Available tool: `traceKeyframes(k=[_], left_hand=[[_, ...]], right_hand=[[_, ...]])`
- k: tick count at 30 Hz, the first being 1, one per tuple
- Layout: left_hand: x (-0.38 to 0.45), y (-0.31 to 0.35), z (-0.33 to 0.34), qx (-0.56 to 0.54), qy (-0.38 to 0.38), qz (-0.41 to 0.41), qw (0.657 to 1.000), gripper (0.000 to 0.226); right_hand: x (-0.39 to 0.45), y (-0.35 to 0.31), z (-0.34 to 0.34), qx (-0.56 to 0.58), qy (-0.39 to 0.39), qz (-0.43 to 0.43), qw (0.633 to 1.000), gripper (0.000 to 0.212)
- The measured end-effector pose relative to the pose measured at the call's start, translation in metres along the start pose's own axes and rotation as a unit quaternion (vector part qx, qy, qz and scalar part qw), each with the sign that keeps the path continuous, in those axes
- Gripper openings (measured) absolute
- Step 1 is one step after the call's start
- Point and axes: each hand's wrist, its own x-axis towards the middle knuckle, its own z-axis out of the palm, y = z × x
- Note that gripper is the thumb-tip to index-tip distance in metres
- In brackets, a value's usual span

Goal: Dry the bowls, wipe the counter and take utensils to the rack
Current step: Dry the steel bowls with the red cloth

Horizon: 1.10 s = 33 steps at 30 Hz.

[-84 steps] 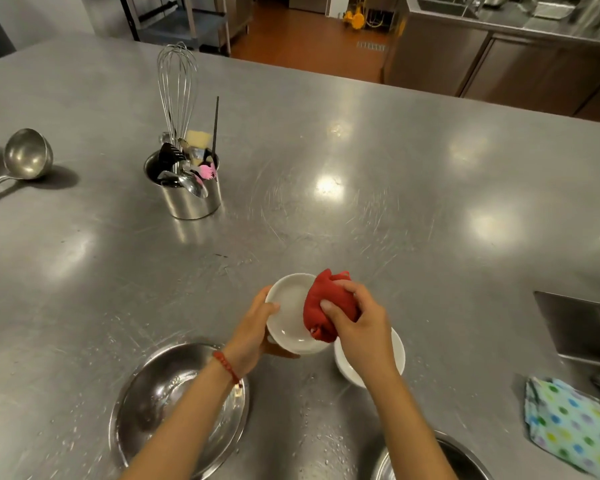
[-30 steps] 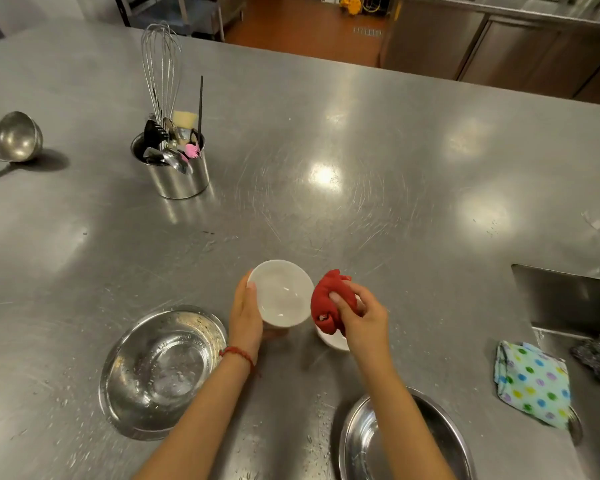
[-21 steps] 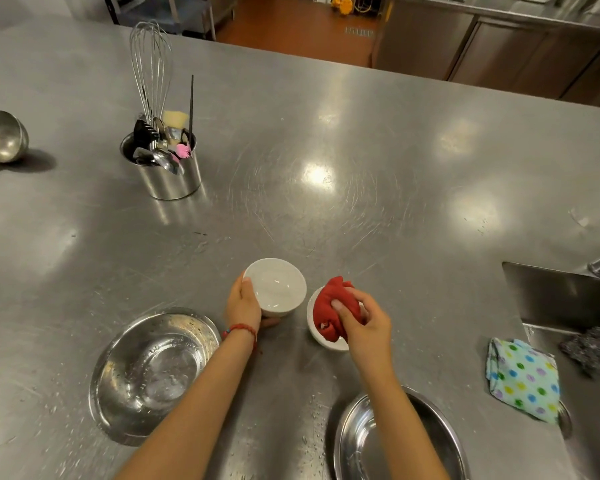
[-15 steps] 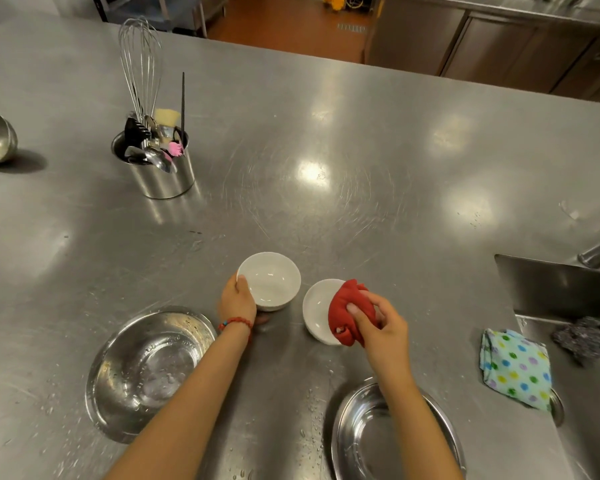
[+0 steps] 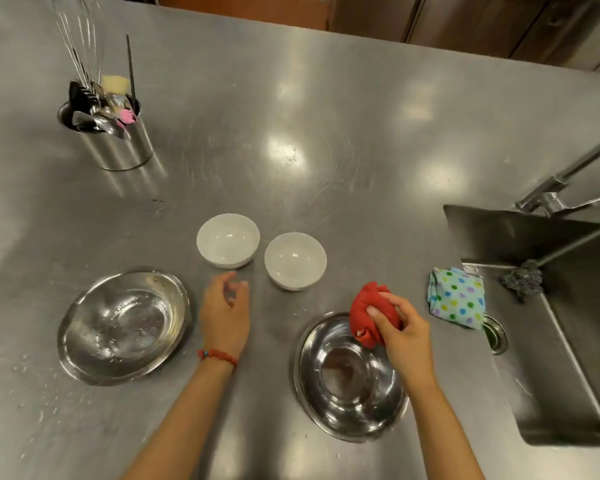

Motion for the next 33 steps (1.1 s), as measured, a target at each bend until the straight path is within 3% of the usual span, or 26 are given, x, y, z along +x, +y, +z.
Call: traceKeyframes(k=[3,7,14,20,23,28,31,33], left_hand=[[-0.05,-0.02,0.014,-0.009,-0.096,-0.042,0.994,0.009],[-0.097,-0.049,0.029,-0.008,-0.14,-0.084,0.987,0.005],[-0.121,-0.06,0.05,-0.002,-0.106,-0.058,0.993,0.024],[-0.124,-0.066,0.053,-0.028,-0.101,-0.047,0.993,0.04],[-0.124,-0.068,0.052,-0.036,-0.096,-0.05,0.994,0.04],[-0.122,-0.064,0.052,-0.049,-0.044,-0.044,0.997,0.041],[-0.12,-0.061,0.053,-0.052,-0.025,-0.029,0.998,0.045],[-0.122,-0.061,0.056,-0.057,-0.029,-0.034,0.997,0.044]], right_hand=[[-0.015,0.02,-0.01,-0.084,-0.007,-0.001,0.996,0.03],[-0.034,0.044,-0.02,-0.198,-0.029,-0.015,0.98,0.029],[-0.053,0.065,-0.009,-0.39,-0.147,-0.014,0.909,0.031],[-0.054,0.066,0.012,-0.297,-0.194,-0.02,0.935,0.025],[-0.048,0.064,0.029,-0.32,-0.178,-0.062,0.929,0.026],[-0.029,0.061,0.018,-0.485,-0.102,-0.072,0.865,0.037],[-0.03,0.062,-0.002,-0.512,-0.142,-0.051,0.846,0.033],[-0.032,0.059,-0.008,-0.471,-0.172,-0.008,0.865,0.029]])
